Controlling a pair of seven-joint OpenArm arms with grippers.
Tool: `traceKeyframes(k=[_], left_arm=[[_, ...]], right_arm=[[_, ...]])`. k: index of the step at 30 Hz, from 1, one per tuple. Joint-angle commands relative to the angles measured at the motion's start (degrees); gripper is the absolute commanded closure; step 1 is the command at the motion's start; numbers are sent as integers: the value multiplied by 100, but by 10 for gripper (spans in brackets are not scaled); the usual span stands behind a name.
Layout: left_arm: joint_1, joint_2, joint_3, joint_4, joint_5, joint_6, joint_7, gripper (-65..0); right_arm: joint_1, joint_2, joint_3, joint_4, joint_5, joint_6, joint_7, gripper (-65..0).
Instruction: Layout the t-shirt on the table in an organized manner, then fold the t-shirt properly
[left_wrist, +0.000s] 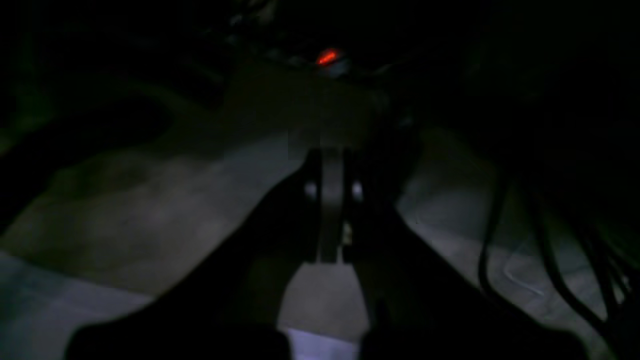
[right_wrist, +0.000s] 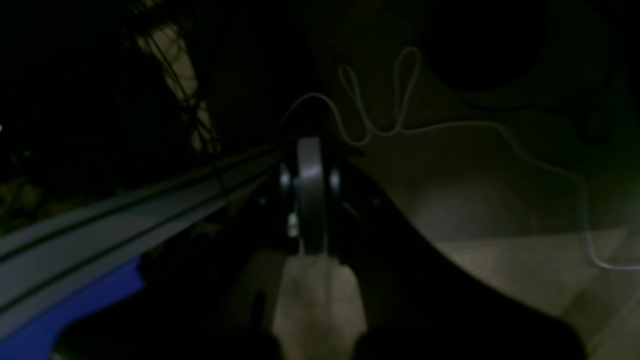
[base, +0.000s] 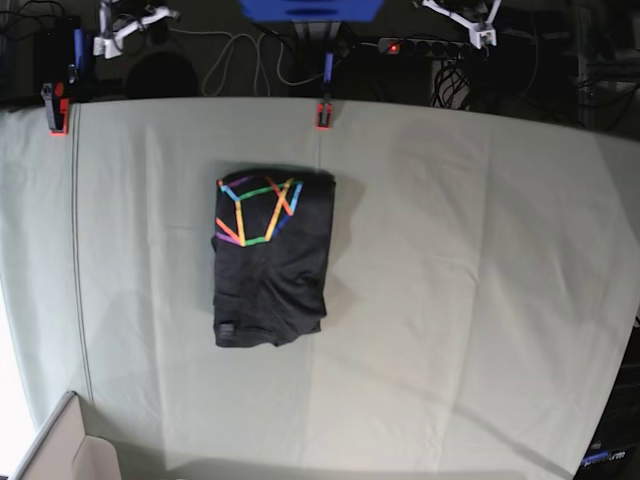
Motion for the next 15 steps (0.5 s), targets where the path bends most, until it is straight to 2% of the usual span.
traceKeyframes(k=[1, 3, 5, 7, 9, 12, 14, 15], left_arm=[[-36, -62, -15, 3, 70, 194, -100, 0], [-89, 35, -15, 3, 105, 352, -100, 0], [-115, 70, -15, 3, 105, 370, -100, 0], [-282, 79, -6, -6, 105, 388, -91, 0], [-406, 79, 38, -6, 114, 396, -65, 0], [-537, 79, 442, -6, 114, 405, 445, 0], [-546, 88, 890, -6, 114, 352, 612, 0], [-546, 88, 1172, -6, 114, 352, 603, 0]], right_arm=[[11, 32, -251, -245, 23, 84, 238, 0], [91, -3, -778, -570, 23, -360, 625, 0], [108, -91, -1236, -728, 23, -993, 880, 0], [108, -232, -1666, -764, 23, -1766, 1021, 0], [187, -320, -2115, -781, 23, -2698, 1030, 0], [477, -601, -2888, -1265, 23, -4263, 1012, 0], [706, -742, -3381, -1695, 32, -5089, 1012, 0], [767, -803, -3530, -1801, 41, -5388, 1012, 0]])
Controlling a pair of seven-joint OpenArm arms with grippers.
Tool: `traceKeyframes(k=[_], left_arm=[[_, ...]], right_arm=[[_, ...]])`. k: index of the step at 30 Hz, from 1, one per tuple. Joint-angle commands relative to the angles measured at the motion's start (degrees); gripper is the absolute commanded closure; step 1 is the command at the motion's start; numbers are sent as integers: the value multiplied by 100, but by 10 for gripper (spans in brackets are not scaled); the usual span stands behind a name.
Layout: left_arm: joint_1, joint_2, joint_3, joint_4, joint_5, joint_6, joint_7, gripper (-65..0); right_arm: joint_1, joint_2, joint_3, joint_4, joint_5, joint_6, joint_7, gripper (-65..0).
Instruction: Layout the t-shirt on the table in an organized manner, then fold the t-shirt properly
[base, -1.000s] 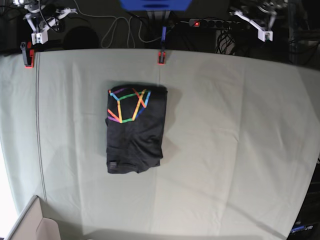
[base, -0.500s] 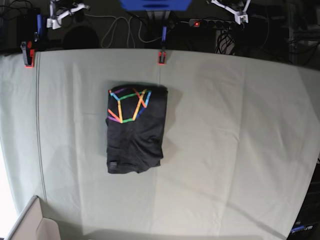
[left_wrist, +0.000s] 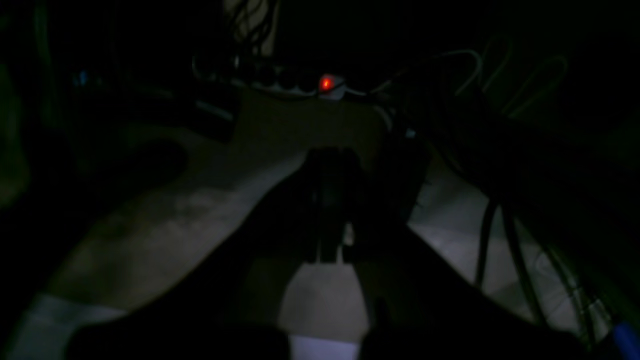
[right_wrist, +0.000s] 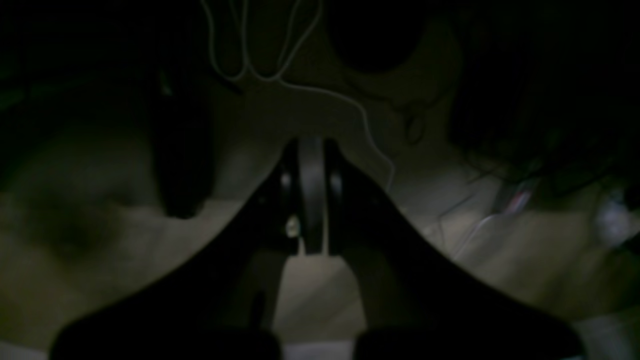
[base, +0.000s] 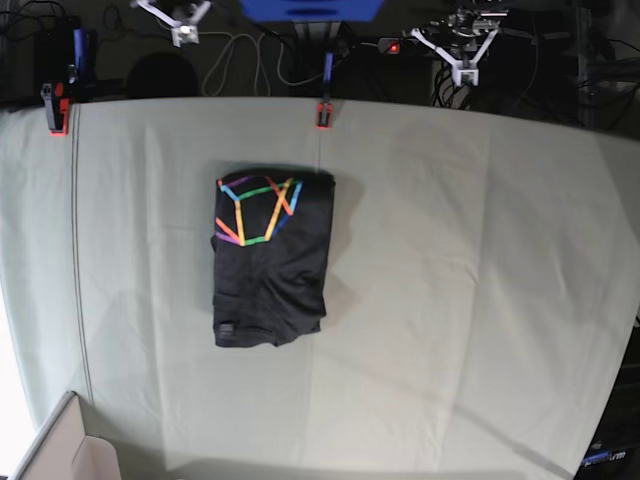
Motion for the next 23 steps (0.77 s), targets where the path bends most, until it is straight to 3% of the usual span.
traceKeyframes(k=[1, 6, 12, 19, 23], left_arm=[[59, -24, 253, -10, 0, -10, 24, 0], [50, -15, 1273, -10, -61, -46, 15, 0], [130, -24, 1167, -10, -211, -951, 33, 0], [156, -24, 1088, -10, -527, -1452, 226, 0], [86, -15, 1080, -1, -545, -1461, 270, 0]], right_arm=[[-70, 12, -57, -9, 85, -277, 37, 0], [-87, -85, 356, 97, 94, -382, 28, 0], [-184, -138, 637, 106, 94, -374, 81, 0], [-201, -182, 663, 106, 94, -374, 90, 0], [-210, -182, 655, 106, 94, -365, 90, 0]])
